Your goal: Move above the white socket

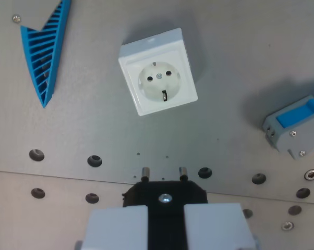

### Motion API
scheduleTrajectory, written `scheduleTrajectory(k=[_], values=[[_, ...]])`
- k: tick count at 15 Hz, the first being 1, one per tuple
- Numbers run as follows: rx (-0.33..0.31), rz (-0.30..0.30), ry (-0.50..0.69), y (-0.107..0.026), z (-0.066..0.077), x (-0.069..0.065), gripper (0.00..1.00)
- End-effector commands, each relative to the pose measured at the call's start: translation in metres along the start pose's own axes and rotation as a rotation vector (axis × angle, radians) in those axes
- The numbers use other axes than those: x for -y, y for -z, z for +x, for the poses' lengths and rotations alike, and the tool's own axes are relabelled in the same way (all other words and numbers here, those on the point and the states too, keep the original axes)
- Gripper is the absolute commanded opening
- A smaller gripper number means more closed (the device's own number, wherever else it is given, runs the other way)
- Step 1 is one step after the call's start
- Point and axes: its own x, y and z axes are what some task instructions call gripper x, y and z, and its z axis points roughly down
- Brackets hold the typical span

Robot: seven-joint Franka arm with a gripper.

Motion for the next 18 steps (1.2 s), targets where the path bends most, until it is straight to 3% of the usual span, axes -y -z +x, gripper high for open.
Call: scheduleTrajectory(k=[1,18], values=[[-0.087,-0.005,0.081,-0.013,-0.005,0.0,0.0],[-0.085,-0.004,0.201,-0.079,-0.005,-0.001,0.0]])
